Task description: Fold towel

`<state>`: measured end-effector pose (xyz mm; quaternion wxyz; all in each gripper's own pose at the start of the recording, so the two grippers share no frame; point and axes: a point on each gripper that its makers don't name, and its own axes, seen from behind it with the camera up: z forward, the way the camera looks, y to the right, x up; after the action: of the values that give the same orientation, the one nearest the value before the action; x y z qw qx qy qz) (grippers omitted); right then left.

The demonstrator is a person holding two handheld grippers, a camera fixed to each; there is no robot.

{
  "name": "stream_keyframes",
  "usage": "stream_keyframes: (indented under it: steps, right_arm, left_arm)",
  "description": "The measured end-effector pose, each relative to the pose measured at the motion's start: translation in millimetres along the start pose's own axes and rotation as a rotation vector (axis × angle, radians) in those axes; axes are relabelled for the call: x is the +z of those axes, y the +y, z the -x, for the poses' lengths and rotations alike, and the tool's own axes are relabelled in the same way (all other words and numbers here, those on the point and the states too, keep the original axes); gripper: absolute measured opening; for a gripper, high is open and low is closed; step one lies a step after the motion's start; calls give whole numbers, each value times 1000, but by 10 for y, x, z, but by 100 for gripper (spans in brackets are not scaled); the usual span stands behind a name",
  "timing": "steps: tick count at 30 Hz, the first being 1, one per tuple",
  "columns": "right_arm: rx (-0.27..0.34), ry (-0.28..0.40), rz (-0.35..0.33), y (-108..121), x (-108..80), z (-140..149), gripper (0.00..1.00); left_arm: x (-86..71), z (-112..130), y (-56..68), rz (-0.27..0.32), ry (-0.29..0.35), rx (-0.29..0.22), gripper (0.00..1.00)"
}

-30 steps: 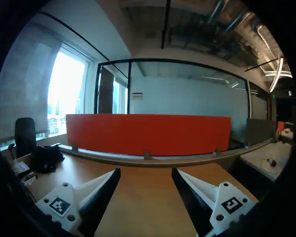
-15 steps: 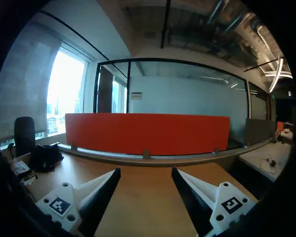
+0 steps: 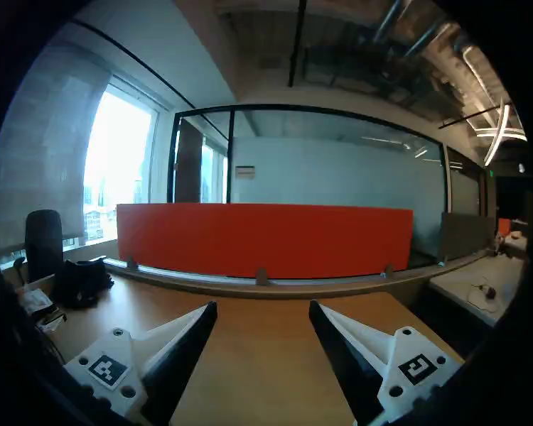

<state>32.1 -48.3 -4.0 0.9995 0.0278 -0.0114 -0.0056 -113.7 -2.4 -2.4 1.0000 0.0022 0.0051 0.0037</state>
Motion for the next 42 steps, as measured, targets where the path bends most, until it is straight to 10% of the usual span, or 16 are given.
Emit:
stream_keyframes:
  steps: [6,21,42]
  right_arm:
    - [-7,4,3,41,16,4,100]
    - [-10,63,40,377,38,71,100]
    - [23,57,76,707,86,963,100]
  left_arm:
    - [4,18,-4,0,0,-1,100]
    - [23,52,15,0,1,-1,99]
    - [26,84,40,0,2,-2,99]
